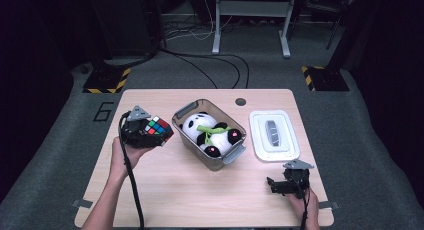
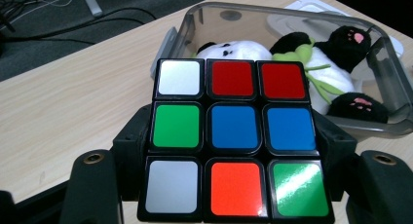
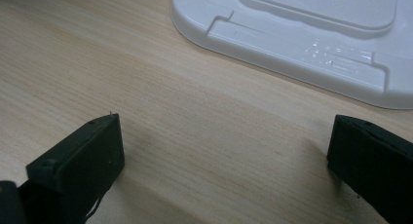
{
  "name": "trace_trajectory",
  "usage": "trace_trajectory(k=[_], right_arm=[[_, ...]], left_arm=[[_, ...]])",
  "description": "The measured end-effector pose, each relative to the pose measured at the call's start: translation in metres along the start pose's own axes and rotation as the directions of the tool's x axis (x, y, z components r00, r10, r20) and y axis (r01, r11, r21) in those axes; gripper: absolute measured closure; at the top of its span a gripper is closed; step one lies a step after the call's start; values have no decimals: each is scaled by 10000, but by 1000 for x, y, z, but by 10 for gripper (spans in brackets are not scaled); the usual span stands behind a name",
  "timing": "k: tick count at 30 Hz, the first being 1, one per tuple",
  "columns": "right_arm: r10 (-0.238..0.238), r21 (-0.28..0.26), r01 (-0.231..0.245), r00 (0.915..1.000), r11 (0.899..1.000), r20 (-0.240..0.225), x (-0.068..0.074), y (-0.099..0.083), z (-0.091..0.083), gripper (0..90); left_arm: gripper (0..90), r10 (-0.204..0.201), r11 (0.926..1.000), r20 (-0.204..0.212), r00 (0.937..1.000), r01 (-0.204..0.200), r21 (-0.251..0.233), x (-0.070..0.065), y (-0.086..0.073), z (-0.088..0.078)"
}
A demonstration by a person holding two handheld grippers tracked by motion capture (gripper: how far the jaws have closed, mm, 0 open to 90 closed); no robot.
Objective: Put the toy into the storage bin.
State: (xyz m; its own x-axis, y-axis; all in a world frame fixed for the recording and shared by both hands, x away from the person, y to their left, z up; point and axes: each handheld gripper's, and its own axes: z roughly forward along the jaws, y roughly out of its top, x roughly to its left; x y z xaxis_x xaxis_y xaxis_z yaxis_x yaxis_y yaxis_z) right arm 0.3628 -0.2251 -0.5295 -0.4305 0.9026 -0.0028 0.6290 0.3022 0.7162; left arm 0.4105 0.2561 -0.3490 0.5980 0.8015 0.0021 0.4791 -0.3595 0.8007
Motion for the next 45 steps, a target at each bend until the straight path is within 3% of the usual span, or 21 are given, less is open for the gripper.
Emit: trace_trajectory(k=[12,20,22,32,34,40,45], right_arm=[[-1,-1,1,10000,10000,0,0,0,0,0],[-2,0,2,10000,10000,1,0,0,0,0],[1,0,-1,10000,10000,1,0,0,0,0],[12,7,-12,10000,10000,24,0,0,0,0],[29,-1,-29,10000,10000,32,0,0,0,0],[27,6,-27,10000,10000,40,0,0,0,0],[35,-1,-35,10000,10000,37,0,0,0,0]], left_arm=[[337,395,9992,312,9987,-397,72,-24,26,16],[337,489,9988,771,9958,-492,24,-47,40,38],[337,671,9975,975,9930,-688,145,-58,44,49],[337,719,9969,1502,9860,-759,213,-81,51,76],[337,643,9970,1700,9833,-705,306,-88,53,88],[337,662,9963,1762,9821,-747,417,-104,58,102],[337,971,9912,1749,9798,-1112,725,-115,57,113]])
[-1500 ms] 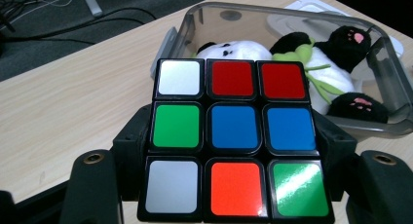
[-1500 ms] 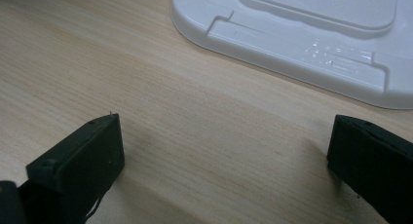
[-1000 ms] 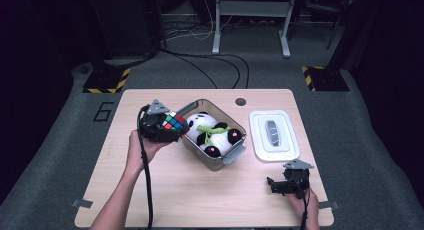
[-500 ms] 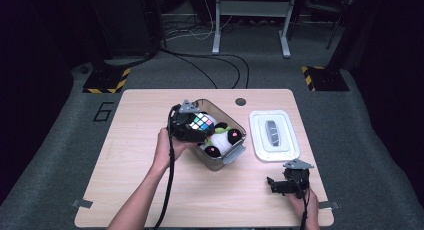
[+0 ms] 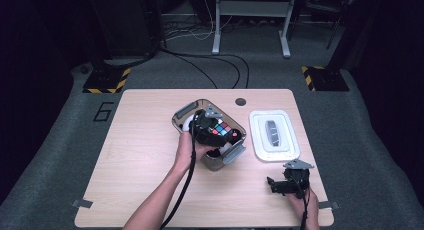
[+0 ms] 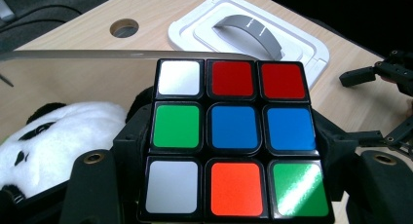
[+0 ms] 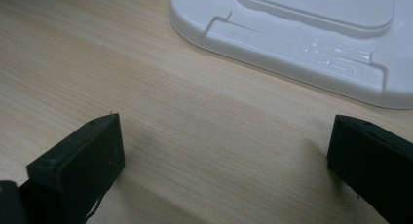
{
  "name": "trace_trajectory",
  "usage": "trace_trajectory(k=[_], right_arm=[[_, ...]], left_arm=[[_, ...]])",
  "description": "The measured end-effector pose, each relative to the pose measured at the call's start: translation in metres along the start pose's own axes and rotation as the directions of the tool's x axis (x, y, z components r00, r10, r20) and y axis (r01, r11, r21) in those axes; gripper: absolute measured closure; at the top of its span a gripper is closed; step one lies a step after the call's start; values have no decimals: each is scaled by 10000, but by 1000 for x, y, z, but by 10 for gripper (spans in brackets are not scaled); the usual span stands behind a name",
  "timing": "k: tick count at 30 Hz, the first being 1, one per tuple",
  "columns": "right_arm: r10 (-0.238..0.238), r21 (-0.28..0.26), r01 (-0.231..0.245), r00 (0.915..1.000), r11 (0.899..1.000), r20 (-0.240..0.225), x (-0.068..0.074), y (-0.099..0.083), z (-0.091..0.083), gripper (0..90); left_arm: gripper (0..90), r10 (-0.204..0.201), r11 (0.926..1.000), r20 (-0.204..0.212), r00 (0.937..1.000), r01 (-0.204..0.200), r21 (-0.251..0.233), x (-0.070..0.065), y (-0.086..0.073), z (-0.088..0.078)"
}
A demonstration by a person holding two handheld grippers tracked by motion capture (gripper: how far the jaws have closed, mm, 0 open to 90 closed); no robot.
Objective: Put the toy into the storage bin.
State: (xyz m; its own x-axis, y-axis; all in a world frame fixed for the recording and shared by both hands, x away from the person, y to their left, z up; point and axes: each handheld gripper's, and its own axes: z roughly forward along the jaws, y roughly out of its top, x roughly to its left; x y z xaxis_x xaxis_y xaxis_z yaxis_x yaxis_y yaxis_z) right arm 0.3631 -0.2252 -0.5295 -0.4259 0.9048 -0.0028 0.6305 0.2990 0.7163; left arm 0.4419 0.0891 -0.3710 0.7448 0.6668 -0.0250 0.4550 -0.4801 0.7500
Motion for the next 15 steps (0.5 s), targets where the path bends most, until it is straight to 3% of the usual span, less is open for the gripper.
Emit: trace_trajectory(k=[5,9,12,15], right_arm=[[-8,-2,8,10000,10000,1,0,0,0,0],[-9,-3,9,10000,10000,2,0,0,0,0],[-6,0,6,10000,10000,3,0,0,0,0],[-2,4,2,10000,10000,7,0,0,0,0]], left_arm=[[337,-63,9999,-72,10000,64,82,-1,1,3],[337,133,9997,15,9999,-133,198,-3,-1,9],[337,400,9970,191,9990,-411,651,-5,-3,16],[334,681,9948,118,9976,-688,754,-9,-7,20]])
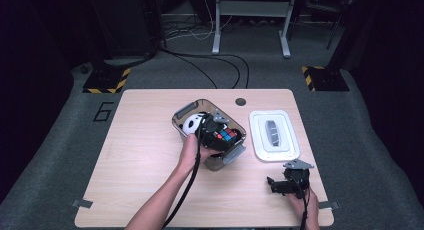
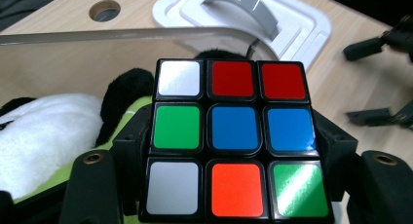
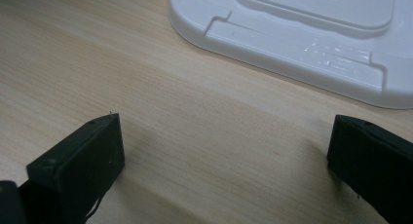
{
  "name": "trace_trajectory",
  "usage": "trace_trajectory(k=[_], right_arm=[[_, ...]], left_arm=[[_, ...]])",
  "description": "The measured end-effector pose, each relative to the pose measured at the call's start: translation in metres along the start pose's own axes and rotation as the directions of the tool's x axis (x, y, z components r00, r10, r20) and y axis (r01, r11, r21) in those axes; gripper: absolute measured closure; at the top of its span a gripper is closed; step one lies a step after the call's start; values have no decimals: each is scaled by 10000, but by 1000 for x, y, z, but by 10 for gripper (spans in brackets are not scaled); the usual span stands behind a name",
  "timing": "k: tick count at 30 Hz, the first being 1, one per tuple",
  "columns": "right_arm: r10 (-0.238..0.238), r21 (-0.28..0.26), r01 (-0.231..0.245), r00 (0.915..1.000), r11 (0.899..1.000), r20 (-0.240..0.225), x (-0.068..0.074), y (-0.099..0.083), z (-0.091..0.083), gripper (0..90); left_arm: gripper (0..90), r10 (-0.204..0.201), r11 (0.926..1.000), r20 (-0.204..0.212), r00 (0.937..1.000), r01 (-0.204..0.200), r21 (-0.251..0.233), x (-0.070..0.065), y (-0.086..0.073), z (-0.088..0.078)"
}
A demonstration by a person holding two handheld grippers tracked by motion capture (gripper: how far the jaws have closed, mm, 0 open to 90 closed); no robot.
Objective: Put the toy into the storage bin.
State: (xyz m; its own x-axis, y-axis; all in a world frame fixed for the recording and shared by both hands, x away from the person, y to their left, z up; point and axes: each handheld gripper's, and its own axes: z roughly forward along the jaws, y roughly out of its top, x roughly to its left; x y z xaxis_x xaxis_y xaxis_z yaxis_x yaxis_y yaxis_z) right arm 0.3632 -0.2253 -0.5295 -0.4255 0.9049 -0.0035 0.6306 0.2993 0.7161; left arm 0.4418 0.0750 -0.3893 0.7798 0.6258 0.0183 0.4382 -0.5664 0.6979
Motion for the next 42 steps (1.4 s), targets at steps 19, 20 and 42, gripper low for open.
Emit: trace_trajectory(k=[19,20,42], right_arm=[[-12,-7,12,10000,10000,32,0,0,0,0],[-12,-7,12,10000,10000,32,0,0,0,0],[-13,-7,13,10000,10000,32,0,0,0,0]], left_arm=[[418,-494,9947,504,9975,537,-875,11,3,-20],[432,-494,9947,504,9975,537,-875,11,3,-20],[310,-912,9908,114,9958,919,-993,10,-4,-16]])
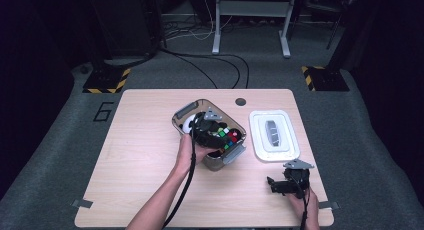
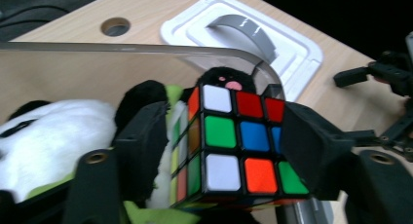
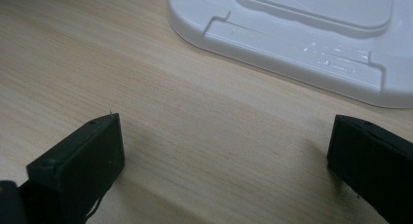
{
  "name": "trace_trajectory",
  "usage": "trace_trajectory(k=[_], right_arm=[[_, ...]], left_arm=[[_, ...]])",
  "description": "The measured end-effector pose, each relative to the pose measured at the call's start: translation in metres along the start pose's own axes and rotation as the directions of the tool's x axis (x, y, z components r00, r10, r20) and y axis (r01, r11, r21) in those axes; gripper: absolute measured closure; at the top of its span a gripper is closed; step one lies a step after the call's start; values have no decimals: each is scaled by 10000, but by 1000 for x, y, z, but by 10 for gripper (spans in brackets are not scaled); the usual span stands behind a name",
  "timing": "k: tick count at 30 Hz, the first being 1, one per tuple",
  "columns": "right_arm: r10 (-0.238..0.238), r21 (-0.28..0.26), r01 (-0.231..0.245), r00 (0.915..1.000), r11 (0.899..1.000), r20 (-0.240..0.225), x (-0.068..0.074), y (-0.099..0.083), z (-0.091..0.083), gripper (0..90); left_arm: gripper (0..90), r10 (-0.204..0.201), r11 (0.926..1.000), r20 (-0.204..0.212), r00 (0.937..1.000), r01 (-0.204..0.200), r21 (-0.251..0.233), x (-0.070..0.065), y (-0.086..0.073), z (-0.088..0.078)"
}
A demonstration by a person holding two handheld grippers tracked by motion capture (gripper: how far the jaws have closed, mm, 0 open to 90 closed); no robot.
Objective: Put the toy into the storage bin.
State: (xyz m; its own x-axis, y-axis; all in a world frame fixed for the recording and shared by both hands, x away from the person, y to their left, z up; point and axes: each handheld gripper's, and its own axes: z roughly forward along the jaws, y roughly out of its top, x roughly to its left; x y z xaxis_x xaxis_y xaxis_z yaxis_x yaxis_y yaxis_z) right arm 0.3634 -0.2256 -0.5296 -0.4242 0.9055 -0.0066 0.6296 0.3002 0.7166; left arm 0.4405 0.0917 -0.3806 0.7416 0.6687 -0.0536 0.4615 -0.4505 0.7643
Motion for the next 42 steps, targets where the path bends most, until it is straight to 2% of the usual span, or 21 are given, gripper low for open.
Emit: trace_trajectory(k=[2,6,7,8,11,12,13,14,16,17,20,24,28,29,32,34,35,39,40,41,42], right_arm=[[11,-1,-11,10000,10000,-14,0,0,0,0],[5,-5,-5,10000,10000,-13,0,0,0,0],[0,2,0,10000,10000,-1,0,0,0,0],[0,2,0,10000,10000,-1,0,0,0,0],[9,1,-9,10000,10000,-14,0,0,0,0],[11,0,-11,10000,10000,-13,0,0,0,0],[11,-2,-11,10000,10000,-13,0,0,0,0],[8,-1,-8,10000,10000,-14,0,0,0,0],[8,-4,-8,10000,10000,-12,0,0,0,0],[9,-2,-9,10000,10000,-12,0,0,0,0],[8,-3,-8,10000,10000,-11,0,0,0,0],[12,-1,-12,10000,10000,-11,0,0,0,0],[7,-5,-7,10000,10000,-11,0,0,0,0],[9,-3,-9,10000,10000,-10,0,0,0,0],[13,-3,-13,10000,10000,-10,0,0,0,0],[11,-3,-11,10000,10000,-12,0,0,0,0],[15,-1,-15,10000,10000,-12,0,0,0,0],[7,5,-7,10000,10000,2,0,0,0,0],[14,2,-14,10000,10000,-11,0,0,0,0],[10,14,-10,10000,10000,-13,0,0,0,0],[10,14,-10,10000,10000,-13,0,0,0,0]], left_arm=[[276,9,10000,-225,9997,-7,55,1,-1,-5],[208,-109,9999,-374,9992,111,47,11,-8,-18],[208,-301,9995,-472,9984,301,-17,18,-15,-27],[206,-301,9995,-472,9984,301,-17,18,-15,-27],[190,-501,9987,-689,9964,490,-170,27,-26,-40],[181,-533,9986,-827,9951,524,-120,34,-33,-49],[178,-533,9986,-827,9951,524,-120,34,-33,-49],[177,-612,9981,-1018,9929,600,-150,40,-40,-57],[166,-705,9974,-1073,9917,684,-226,43,-43,-60],[163,-818,9966,-1190,9895,799,-206,49,-50,-65],[155,-987,9951,-1347,9860,968,-207,54,-58,-69],[151,-1280,9918,-1512,9802,1275,-131,65,-77,-74],[149,-1426,9897,-1577,9771,1428,-100,71,-87,-76],[148,-1583,9873,-1622,9740,1586,-115,75,-95,-76],[146,-1634,9858,-1746,9710,1675,86,83,-107,-77],[145,-1831,9820,-1848,9656,1884,117,89,-116,-77],[145,-1831,9820,-1848,9656,1884,117,89,-116,-77],[145,-2255,9717,-2054,9523,2351,234,101,-139,-75],[145,-2522,9647,-2056,9456,2624,233,105,-148,-72],[145,-2600,9622,-2093,9426,2711,258,107,-153,-71],[144,-2600,9622,-2093,9426,2711,258,107,-153,-71]])
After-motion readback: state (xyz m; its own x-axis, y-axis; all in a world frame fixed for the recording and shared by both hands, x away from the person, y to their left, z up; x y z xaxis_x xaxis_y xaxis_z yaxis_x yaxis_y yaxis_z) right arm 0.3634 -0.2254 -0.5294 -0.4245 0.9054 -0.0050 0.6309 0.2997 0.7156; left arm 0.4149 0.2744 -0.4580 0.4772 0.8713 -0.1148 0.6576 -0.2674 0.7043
